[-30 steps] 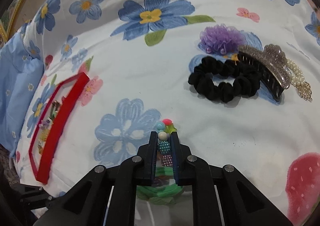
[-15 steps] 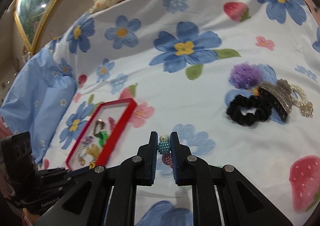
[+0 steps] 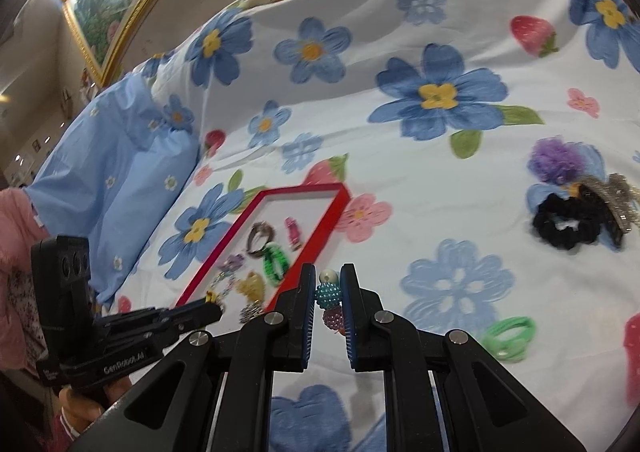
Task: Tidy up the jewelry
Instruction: 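Carry the yellow hair tie into the tray with the left gripper while the right carries the beaded keychain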
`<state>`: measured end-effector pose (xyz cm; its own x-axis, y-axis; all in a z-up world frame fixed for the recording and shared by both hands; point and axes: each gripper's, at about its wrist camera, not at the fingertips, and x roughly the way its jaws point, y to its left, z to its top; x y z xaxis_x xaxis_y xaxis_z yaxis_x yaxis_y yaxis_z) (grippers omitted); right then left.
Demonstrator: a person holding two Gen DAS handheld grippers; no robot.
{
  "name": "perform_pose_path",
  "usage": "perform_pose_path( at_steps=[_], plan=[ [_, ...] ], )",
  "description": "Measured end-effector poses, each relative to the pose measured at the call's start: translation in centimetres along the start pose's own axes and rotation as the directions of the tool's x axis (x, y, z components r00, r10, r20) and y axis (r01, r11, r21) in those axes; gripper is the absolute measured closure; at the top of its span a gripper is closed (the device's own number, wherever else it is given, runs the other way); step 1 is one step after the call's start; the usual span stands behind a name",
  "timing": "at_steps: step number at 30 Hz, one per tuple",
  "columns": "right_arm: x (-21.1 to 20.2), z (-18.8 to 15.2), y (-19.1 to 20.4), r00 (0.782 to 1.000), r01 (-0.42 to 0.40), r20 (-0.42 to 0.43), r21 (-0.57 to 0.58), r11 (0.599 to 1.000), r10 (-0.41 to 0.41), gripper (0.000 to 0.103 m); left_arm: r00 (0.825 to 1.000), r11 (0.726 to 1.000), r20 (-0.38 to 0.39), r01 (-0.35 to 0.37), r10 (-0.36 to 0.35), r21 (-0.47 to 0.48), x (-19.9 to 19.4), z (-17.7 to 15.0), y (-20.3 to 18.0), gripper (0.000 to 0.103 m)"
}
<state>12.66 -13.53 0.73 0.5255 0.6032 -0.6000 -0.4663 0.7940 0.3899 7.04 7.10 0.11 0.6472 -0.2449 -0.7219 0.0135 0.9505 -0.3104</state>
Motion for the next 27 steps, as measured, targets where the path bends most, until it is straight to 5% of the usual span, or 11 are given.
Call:
perform_pose_path(
  at_steps=[27],
  plan=[
    [6.0,-1.9,9.4,0.981,-0.166,-0.125,-0.127,0.978,0.15,0.091,0.991,0.978,0.037,-0.117,0.125,-0.174,-3.4,-0.8,10.3,0.099]
  ],
)
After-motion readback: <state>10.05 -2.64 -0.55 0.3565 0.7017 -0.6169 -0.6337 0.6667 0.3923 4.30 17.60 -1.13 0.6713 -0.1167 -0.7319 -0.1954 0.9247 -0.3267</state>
